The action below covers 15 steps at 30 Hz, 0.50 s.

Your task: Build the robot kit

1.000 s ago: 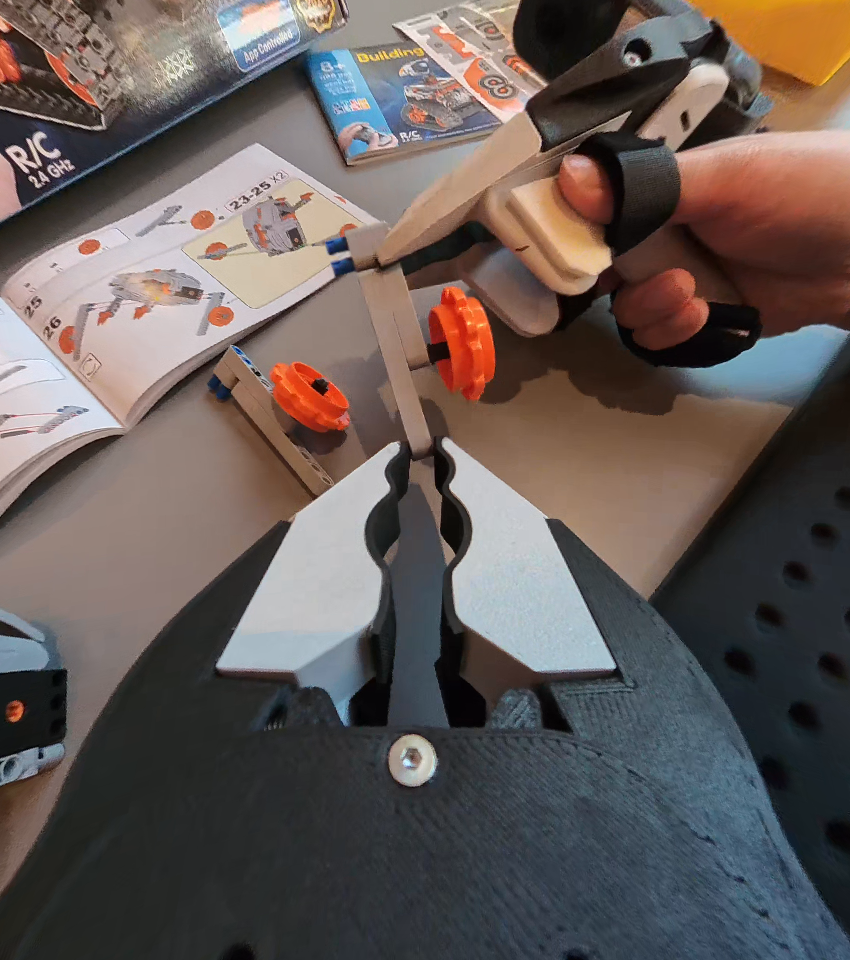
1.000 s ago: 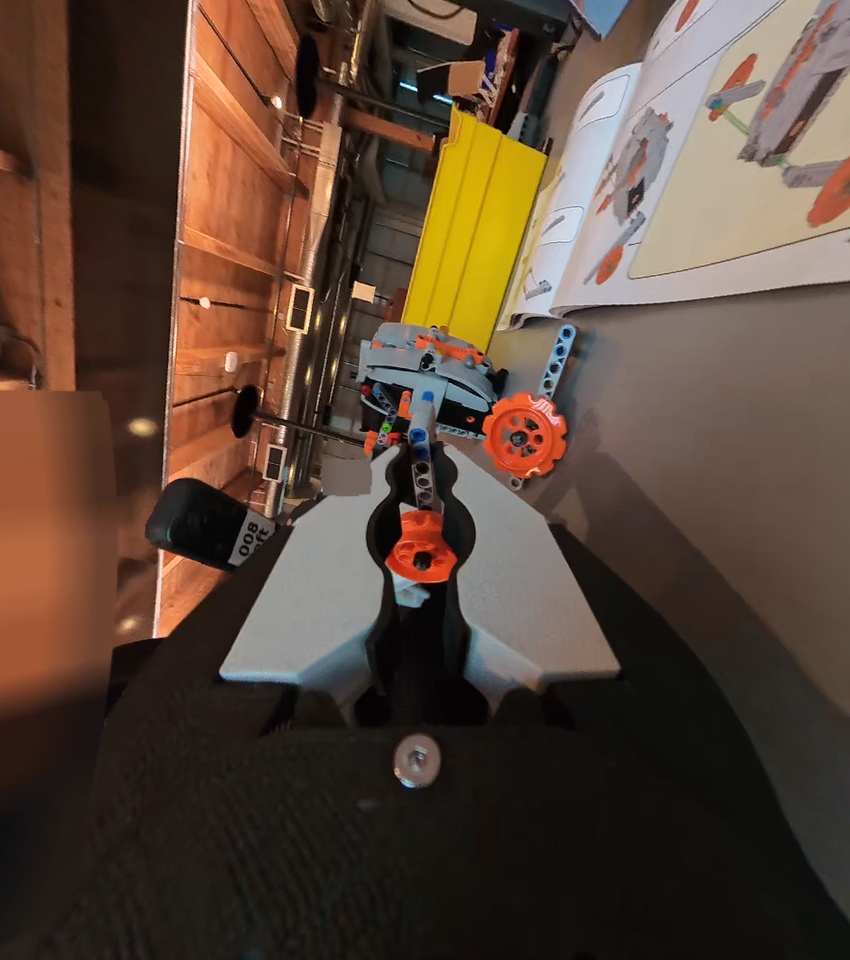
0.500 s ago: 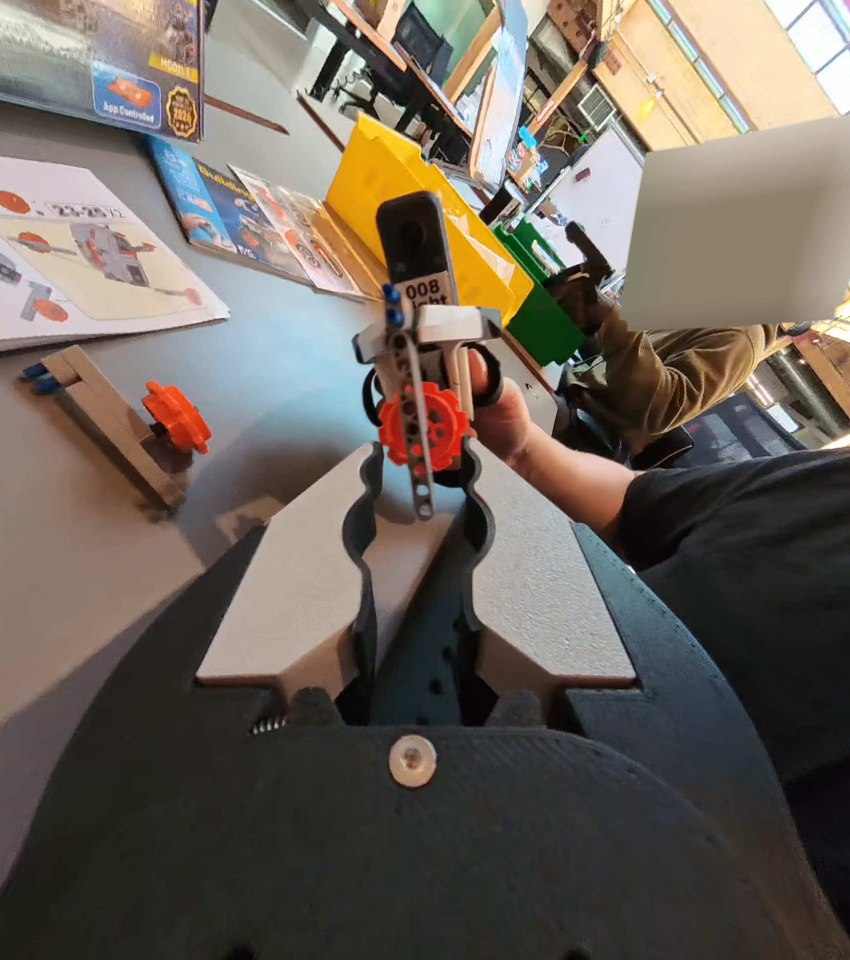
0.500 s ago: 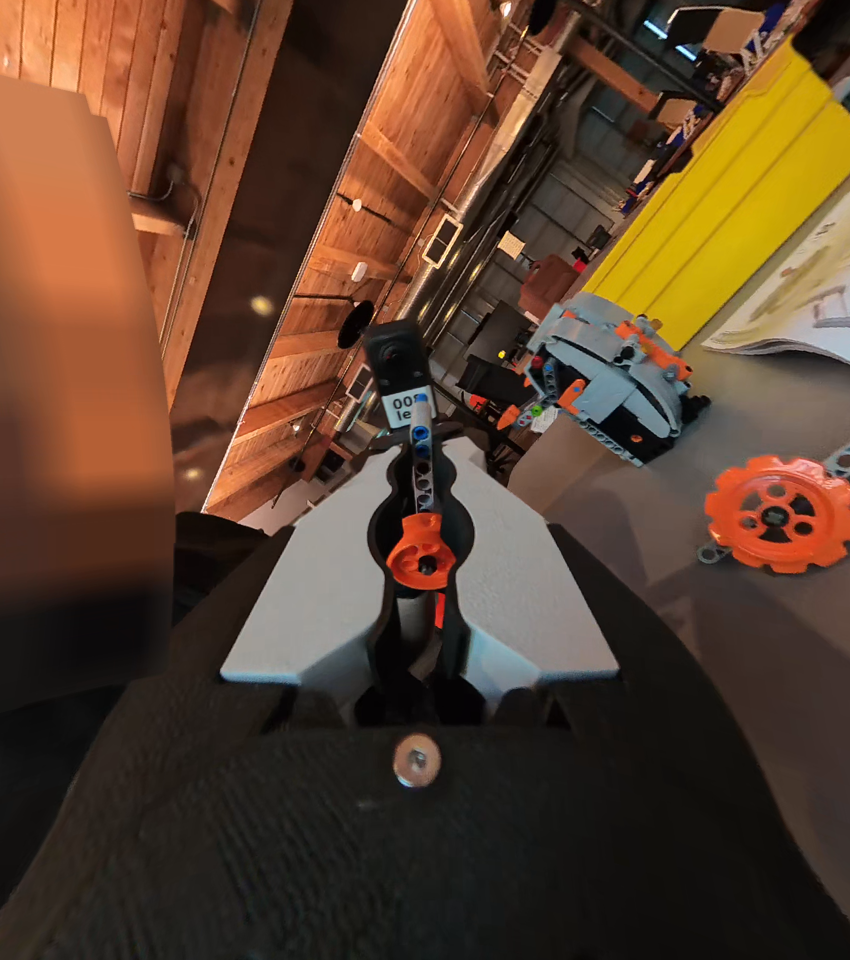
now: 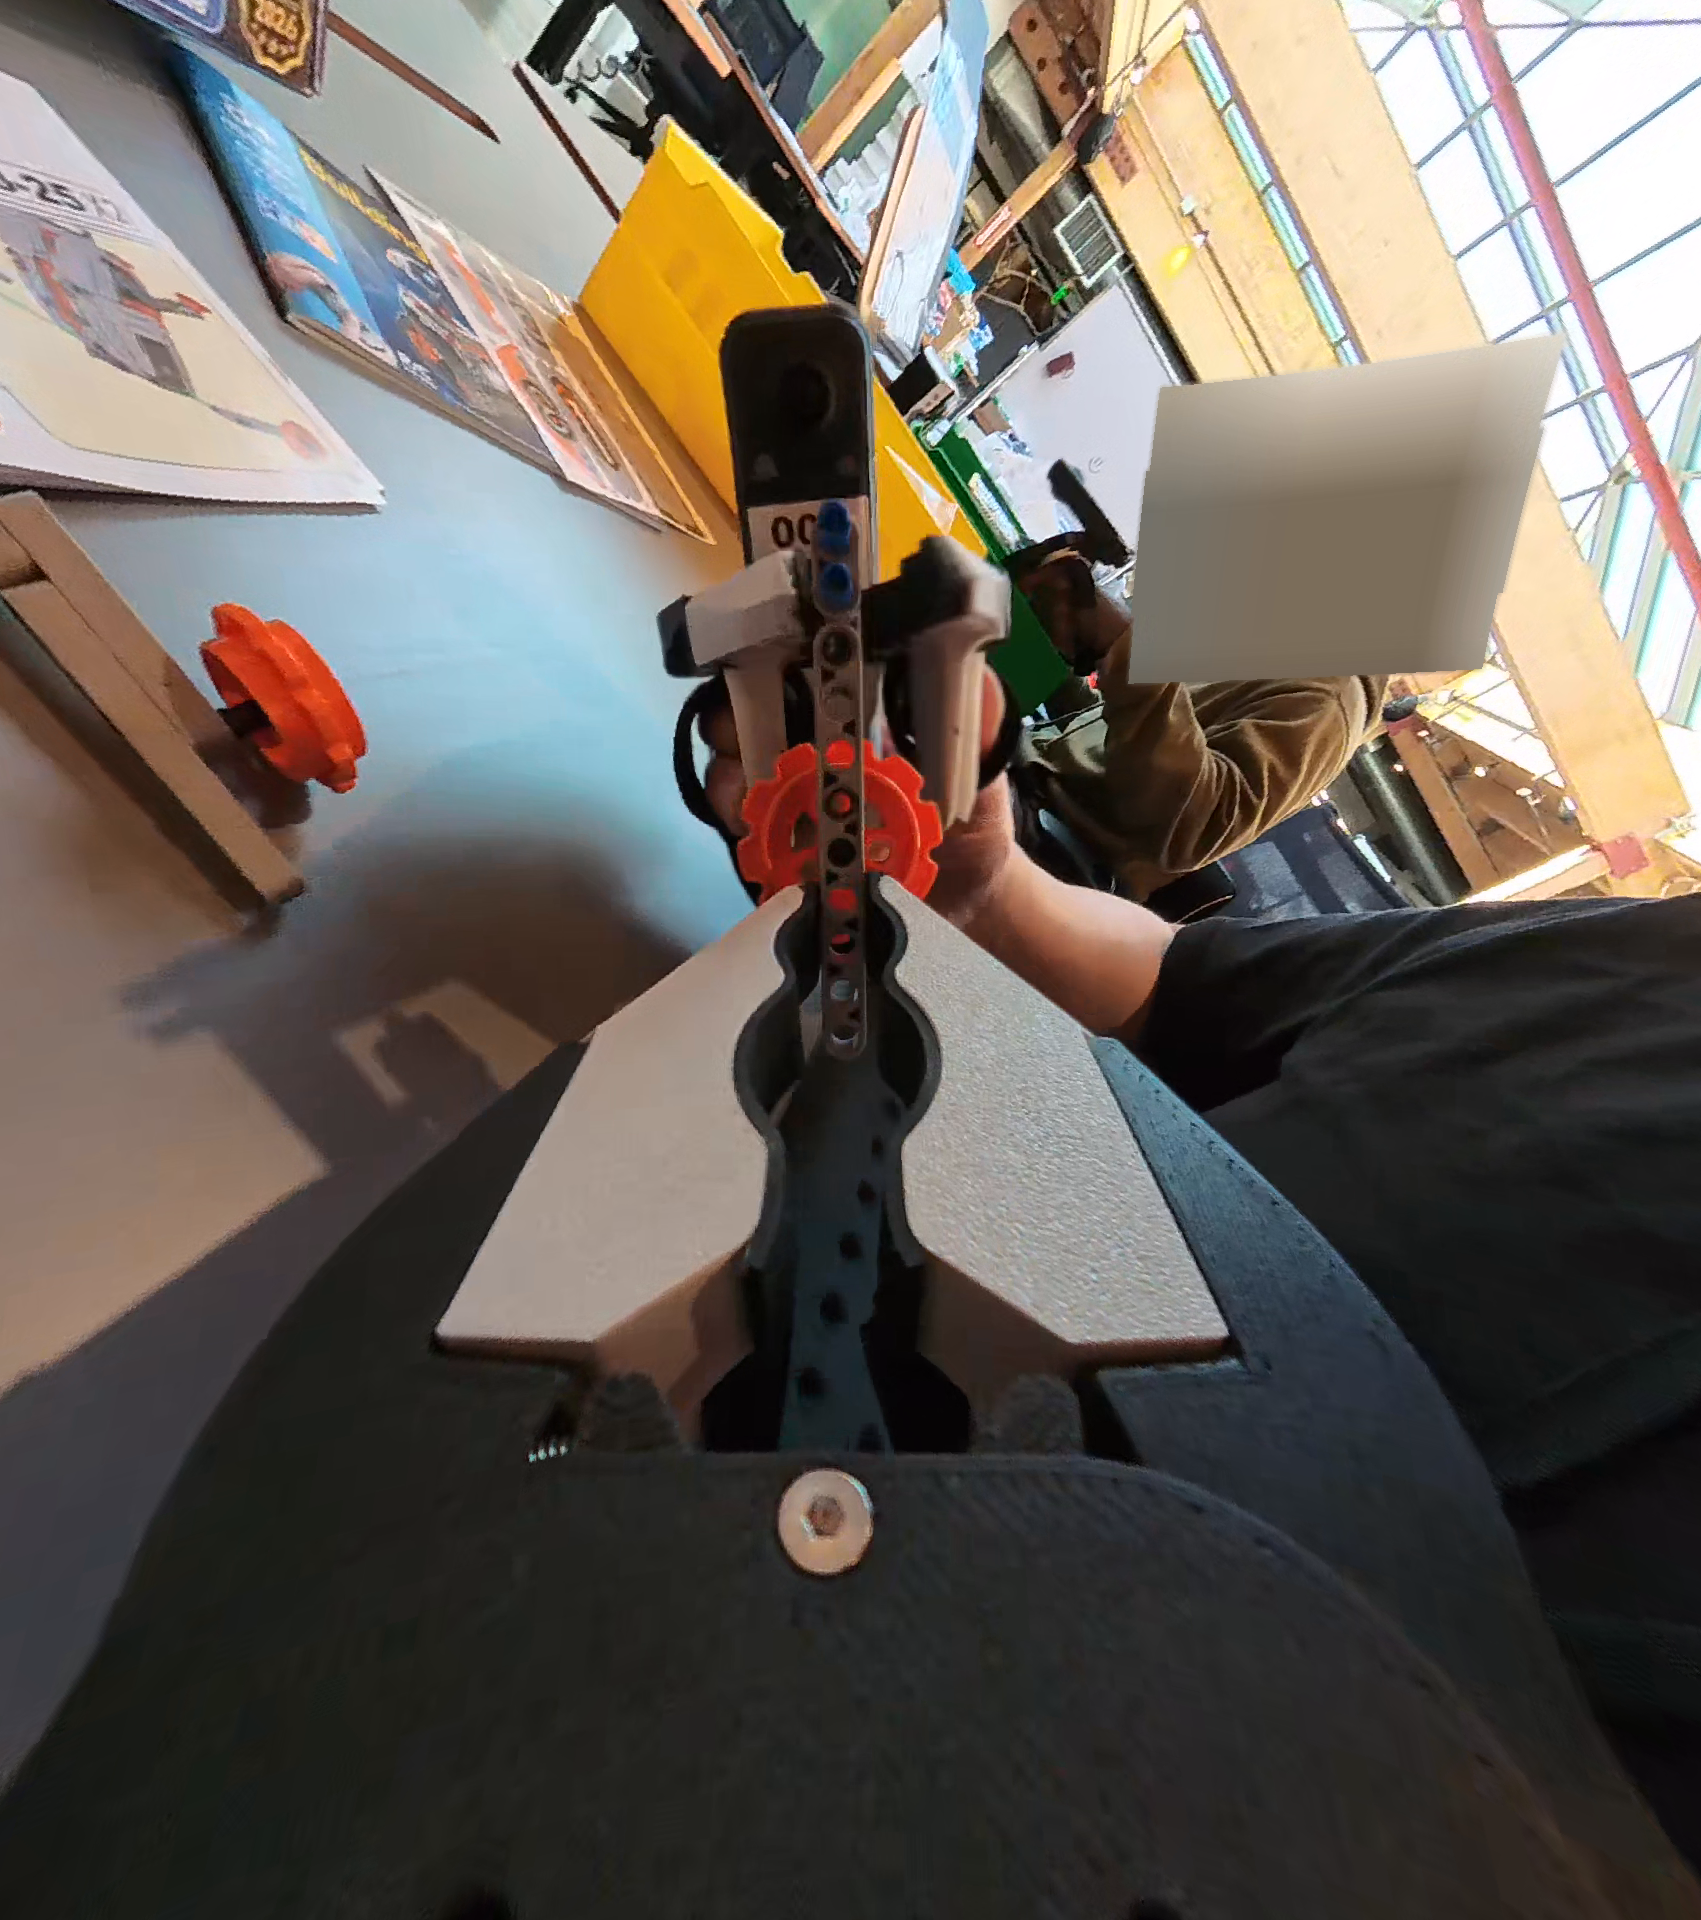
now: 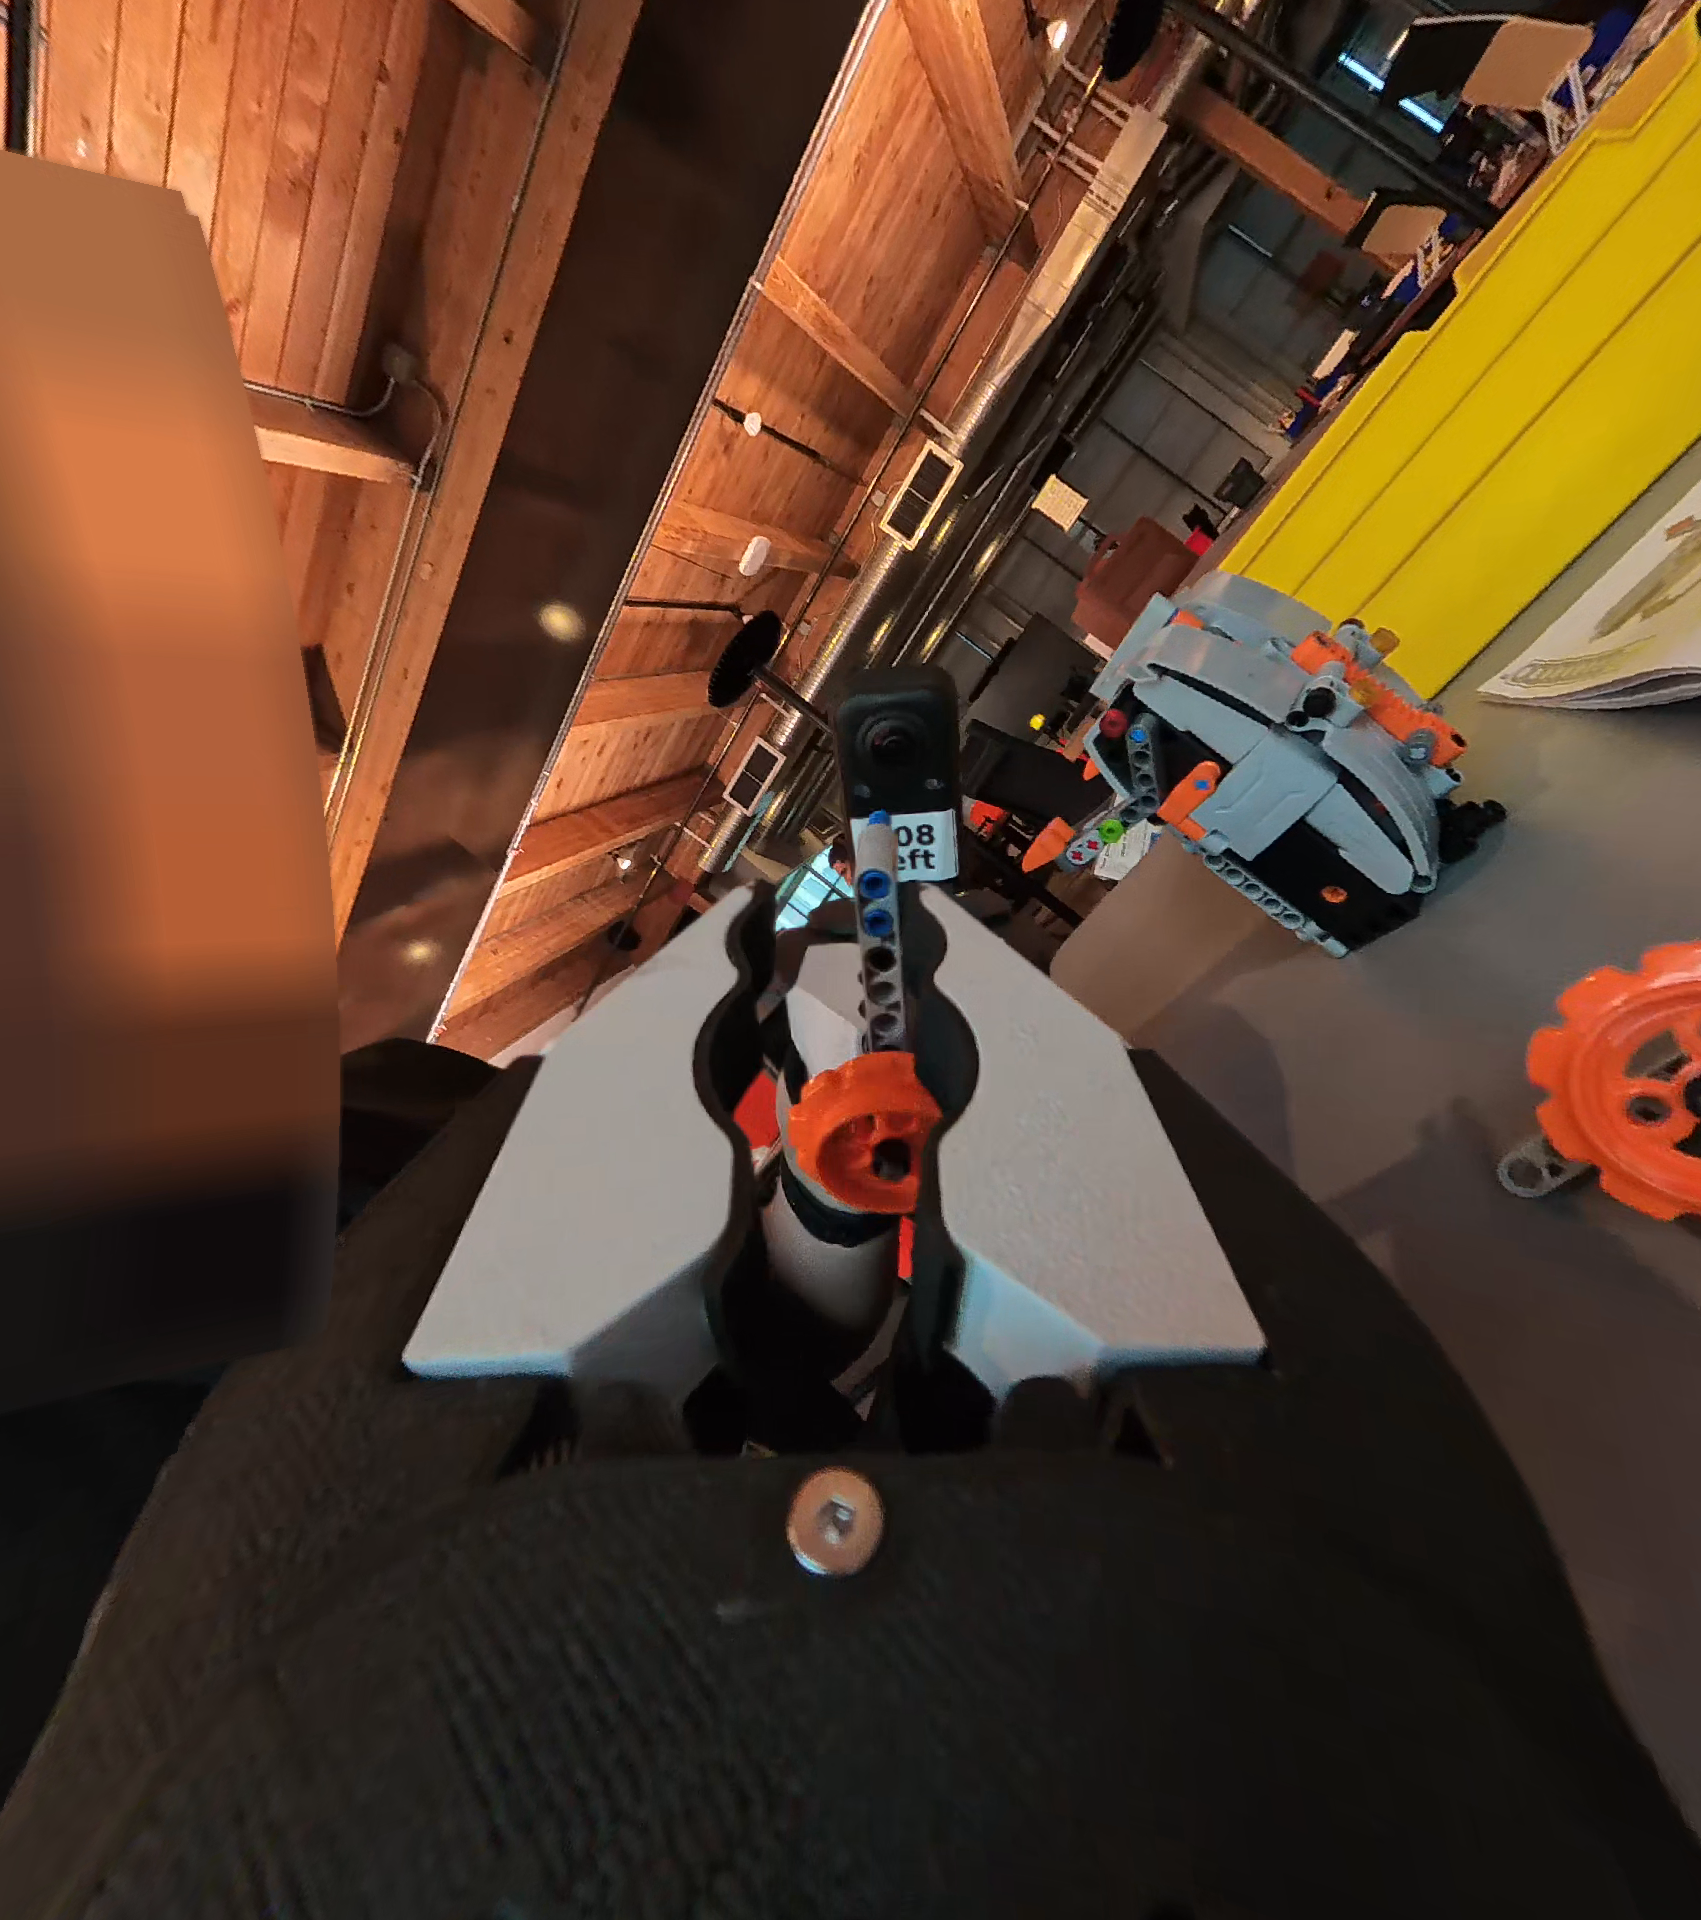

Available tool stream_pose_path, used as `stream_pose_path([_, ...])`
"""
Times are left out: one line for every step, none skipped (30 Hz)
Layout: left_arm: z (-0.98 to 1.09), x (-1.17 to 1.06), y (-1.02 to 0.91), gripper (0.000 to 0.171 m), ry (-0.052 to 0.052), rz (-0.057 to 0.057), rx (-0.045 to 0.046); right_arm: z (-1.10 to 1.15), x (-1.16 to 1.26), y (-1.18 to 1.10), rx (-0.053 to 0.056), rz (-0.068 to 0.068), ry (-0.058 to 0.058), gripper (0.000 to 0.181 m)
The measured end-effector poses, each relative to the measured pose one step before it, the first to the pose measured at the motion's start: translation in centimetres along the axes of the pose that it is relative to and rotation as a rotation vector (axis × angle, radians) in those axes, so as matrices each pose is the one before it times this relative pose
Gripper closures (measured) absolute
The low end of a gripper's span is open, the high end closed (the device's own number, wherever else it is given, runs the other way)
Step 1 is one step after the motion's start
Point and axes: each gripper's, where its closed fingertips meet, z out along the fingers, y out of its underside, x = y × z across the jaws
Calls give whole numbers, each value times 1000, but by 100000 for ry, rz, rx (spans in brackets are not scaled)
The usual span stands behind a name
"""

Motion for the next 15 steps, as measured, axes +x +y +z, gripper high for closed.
stream_pose_path([-45, -110, -9, 166, -798, 621, 550, 168, 70, 200, -810, 694, 51, 159])
stream_pose_path([-27, -13, 29, 166, -146, 262, 289, 131, 32, 211, -1030, 472, 27, 162])
stream_pose_path([-17, 71, 33, 166, 406, -80, 205, 16, 50, 23, 161, 7, 368, 165])
stream_pose_path([-26, 115, -24, 166, 758, -254, 622, -61, 58, -155, 1455, -668, 626, 171])
stream_pose_path([-33, 136, -55, 166, 725, -240, 748, -77, 67, -95, 893, -453, 558, 175])
stream_pose_path([-9, 36, 11, 166, 23, 15, 230, -32, 73, 31, -219, 44, 420, 175])
stream_pose_path([1, -113, 66, 166, -1002, 591, -249, -1, 63, 41, -227, 557, 186, 175])
stream_pose_path([10, -120, 31, 166, -1234, 1154, -19, -5, 56, -30, 557, 675, 187, 175])
stream_pose_path([11, -110, 14, 166, -1226, 1145, 43, 15, 43, -121, 1394, 777, 106, 174])
stream_pose_path([18, -128, 28, 166, -1216, 893, -172, 44, -38, -210, 2270, 1535, -566, 172])
stream_pose_path([43, -64, 21, 166, -646, 598, -123, 72, 12, -81, 1568, 2013, -444, 174])
stream_pose_path([37, 40, -31, 166, 146, 61, 156, 30, 65, -51, 1289, 1348, -186, 174])
stream_pose_path([49, -3, -24, 166, 40, -465, 227, 4, 44, -82, 1254, 1192, -129, 174])
stream_pose_path([47, -20, 12, 166, -3, -201, 133, -20, -32, 25, -32, 607, -398, 174])
stream_pose_path([82, 6, 74, 166, 115, 58, -294, -75, 26, 64, -874, -389, 354, 174])
